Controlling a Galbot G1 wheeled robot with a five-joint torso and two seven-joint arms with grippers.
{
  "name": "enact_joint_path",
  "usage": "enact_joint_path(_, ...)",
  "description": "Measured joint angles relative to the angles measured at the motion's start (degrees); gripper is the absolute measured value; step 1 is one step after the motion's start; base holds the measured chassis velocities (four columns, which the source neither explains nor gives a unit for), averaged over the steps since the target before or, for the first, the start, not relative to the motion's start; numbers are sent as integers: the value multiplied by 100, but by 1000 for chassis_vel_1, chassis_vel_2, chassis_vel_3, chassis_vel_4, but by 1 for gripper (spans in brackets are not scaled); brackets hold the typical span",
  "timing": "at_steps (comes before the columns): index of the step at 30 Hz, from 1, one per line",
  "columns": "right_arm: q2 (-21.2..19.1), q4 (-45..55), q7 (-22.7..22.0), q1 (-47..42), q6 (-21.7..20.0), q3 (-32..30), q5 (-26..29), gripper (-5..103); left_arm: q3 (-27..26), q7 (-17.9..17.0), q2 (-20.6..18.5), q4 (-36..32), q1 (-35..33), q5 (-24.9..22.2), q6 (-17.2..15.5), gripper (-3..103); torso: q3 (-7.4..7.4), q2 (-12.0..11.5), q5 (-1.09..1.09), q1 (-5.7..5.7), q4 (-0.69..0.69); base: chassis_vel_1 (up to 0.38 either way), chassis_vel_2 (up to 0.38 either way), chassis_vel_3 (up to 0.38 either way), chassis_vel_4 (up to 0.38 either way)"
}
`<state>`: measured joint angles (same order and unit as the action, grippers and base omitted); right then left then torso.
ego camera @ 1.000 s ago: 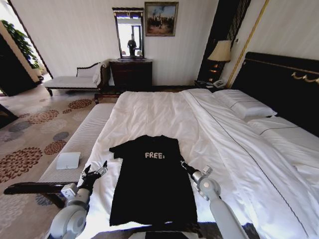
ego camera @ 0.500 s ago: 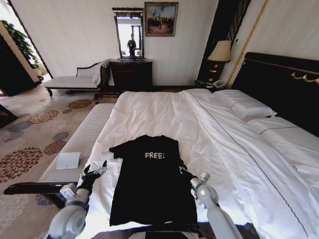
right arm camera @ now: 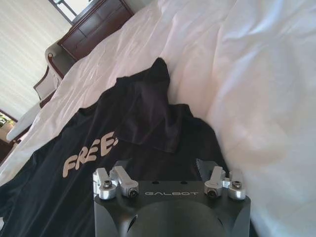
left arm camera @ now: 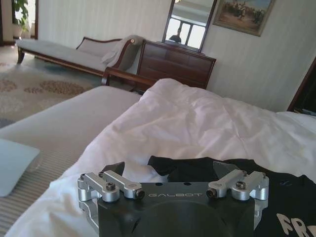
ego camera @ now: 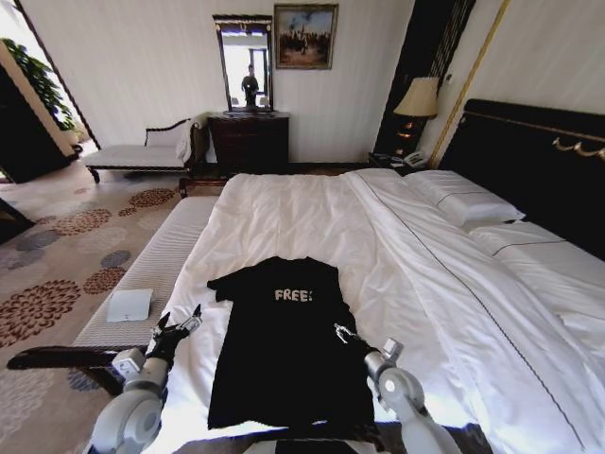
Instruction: Fold the clothes on the bed.
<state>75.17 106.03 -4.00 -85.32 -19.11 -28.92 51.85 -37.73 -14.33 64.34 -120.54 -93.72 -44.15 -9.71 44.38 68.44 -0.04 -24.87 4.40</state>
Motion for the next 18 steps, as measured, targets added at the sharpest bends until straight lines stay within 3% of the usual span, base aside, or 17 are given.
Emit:
enact_joint_path(5,41,189,17,-314,118,-243,-269,88,268,-231,-53,617,761,-694,-110,100,0,0,-1,0,2,0,0,0,0)
enact_joint_path(6,86,270,18,-441,141,-321,-386,97,347,-277,-73,904,1126,-1030,-158,100,0,0,-1,0,1,0,0,0,0)
enact_joint_path(11,228,444,6,-719,151,-442,-614,100,523,-268,-130,1710,2005,-1612,-247,100,0,0,0,0,0,0,0,0,0)
enact_joint_path(18,223,719,9,-933,133,-494,-697,100,647,-112,-68,2723,2921,-2035,-320,100,1,-1,0,0,0,0,0,0,0)
